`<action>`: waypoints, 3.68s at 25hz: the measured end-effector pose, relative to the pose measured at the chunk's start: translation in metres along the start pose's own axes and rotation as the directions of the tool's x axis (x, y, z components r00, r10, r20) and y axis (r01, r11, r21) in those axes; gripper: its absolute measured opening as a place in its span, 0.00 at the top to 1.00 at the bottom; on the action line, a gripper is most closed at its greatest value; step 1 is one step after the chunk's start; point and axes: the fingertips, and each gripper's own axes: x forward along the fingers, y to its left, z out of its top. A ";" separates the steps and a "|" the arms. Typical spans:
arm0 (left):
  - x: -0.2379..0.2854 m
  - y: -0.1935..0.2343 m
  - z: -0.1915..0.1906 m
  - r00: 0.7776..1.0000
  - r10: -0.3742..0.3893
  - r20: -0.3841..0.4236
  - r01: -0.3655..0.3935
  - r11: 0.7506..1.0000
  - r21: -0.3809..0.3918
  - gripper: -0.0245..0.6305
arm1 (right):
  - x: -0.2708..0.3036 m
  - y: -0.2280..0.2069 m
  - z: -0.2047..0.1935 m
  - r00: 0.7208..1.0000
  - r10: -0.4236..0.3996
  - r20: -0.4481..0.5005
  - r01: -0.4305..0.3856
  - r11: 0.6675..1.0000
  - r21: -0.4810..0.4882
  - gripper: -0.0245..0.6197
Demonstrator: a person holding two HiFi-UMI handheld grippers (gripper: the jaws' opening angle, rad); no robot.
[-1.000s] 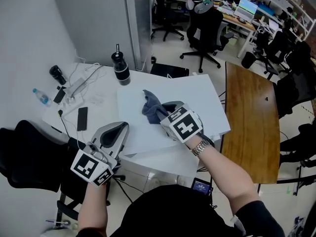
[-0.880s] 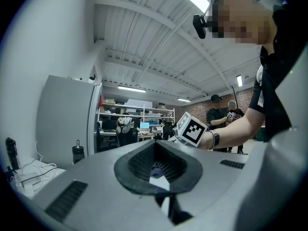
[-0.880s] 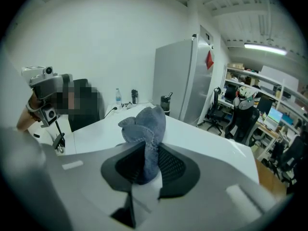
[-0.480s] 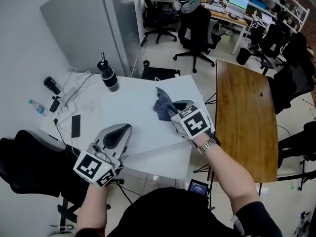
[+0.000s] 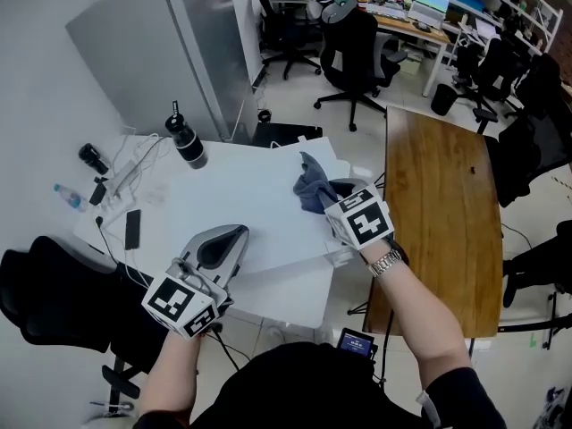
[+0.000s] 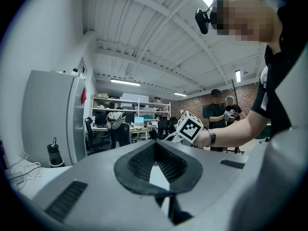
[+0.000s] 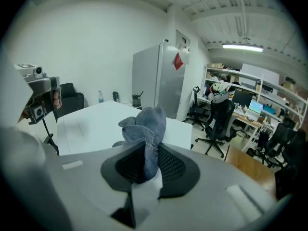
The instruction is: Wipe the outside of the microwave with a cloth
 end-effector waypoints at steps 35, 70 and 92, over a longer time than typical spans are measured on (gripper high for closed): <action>0.078 -0.064 -0.008 0.994 0.064 -0.089 -0.063 0.998 0.017 0.96 | 0.008 -0.096 -0.090 0.993 0.038 0.111 -0.057 0.982 0.179 0.85; 0.053 -0.059 -0.027 0.962 0.224 -0.157 -0.220 0.975 0.042 0.96 | 0.120 -0.095 -0.229 0.986 0.088 -0.144 -0.047 0.963 0.267 0.85; -0.009 -0.063 -0.020 0.986 0.164 -0.036 -0.165 0.986 -0.014 0.96 | -0.023 -0.084 -0.200 0.991 -0.130 -0.044 0.137 0.959 0.250 0.85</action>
